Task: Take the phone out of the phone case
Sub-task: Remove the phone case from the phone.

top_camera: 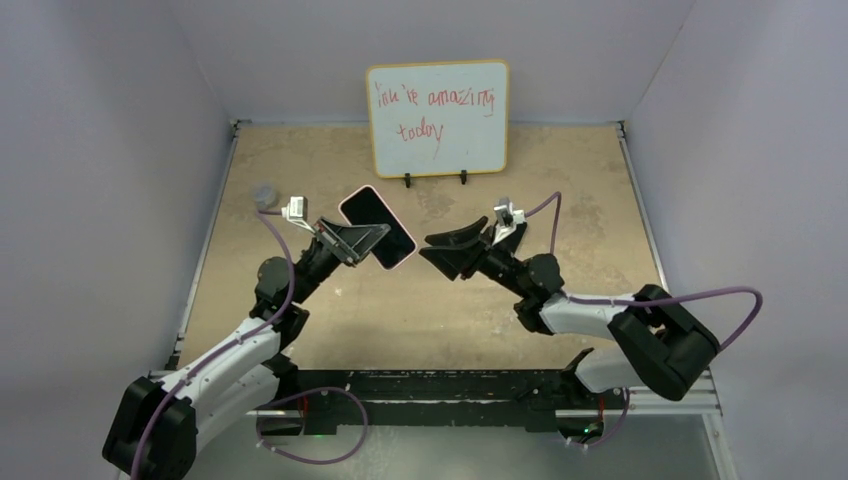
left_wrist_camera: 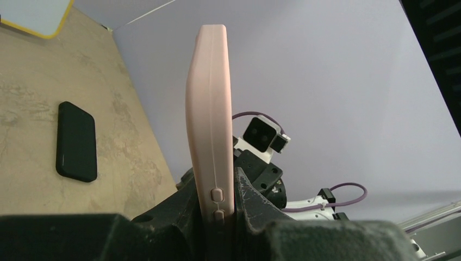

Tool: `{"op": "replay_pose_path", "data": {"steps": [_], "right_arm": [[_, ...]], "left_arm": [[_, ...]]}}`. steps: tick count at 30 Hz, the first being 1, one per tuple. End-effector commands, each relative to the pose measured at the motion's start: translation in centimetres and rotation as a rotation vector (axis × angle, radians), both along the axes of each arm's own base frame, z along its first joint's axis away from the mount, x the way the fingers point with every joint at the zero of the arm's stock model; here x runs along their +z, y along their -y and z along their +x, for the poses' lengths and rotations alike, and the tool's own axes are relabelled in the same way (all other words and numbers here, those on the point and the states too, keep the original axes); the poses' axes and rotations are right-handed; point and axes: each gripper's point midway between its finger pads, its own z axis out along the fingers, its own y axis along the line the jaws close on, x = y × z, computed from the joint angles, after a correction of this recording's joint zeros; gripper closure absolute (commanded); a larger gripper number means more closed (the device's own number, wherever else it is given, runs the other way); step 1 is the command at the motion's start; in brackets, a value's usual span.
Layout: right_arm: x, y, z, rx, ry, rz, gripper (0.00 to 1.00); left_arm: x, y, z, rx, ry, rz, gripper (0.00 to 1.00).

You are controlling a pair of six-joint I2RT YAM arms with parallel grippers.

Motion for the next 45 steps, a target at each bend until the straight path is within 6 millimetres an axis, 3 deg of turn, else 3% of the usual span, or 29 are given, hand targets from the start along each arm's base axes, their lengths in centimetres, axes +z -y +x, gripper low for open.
{"op": "replay_pose_path", "data": {"steps": [1, 6, 16, 20, 28, 32, 38, 45], "right_arm": [[2.2, 0.5, -0.5, 0.005, 0.023, 0.044, 0.47], [4.3, 0.1, -1.1, 0.059, 0.033, 0.11, 0.47], [5.7, -1.3, -1.7, 0.194, 0.023, 0.187, 0.48], [5.5, -1.5, -2.1, 0.218, 0.024, 0.171, 0.58], [5.9, -1.9, -3.5, 0.301, 0.084, 0.155, 0.88], [5.7, -2.4, -4.6, 0.373, 0.139, 0.11, 1.0], [4.6, -3.2, -4.7, 0.427, 0.177, 0.046, 1.0], [1.6, -4.3, -1.8, 0.334, 0.15, -0.102, 1.0]], "left_arm": [[3.3, -0.7, -0.6, 0.015, 0.125, -0.037, 1.0], [3.2, -0.7, -0.6, 0.01, 0.126, -0.049, 1.0], [3.4, -0.4, -0.9, -0.02, 0.138, -0.048, 1.0], [3.4, -0.3, -1.0, -0.034, 0.135, -0.065, 1.0], [4.0, -0.1, -1.4, -0.111, 0.147, -0.101, 1.0], [4.7, -0.3, -1.6, -0.175, 0.171, -0.086, 1.0], [6.3, 0.9, -3.2, -0.344, 0.253, -0.044, 1.0], [6.2, 1.2, -4.8, -0.451, 0.264, -0.057, 1.0]]}}
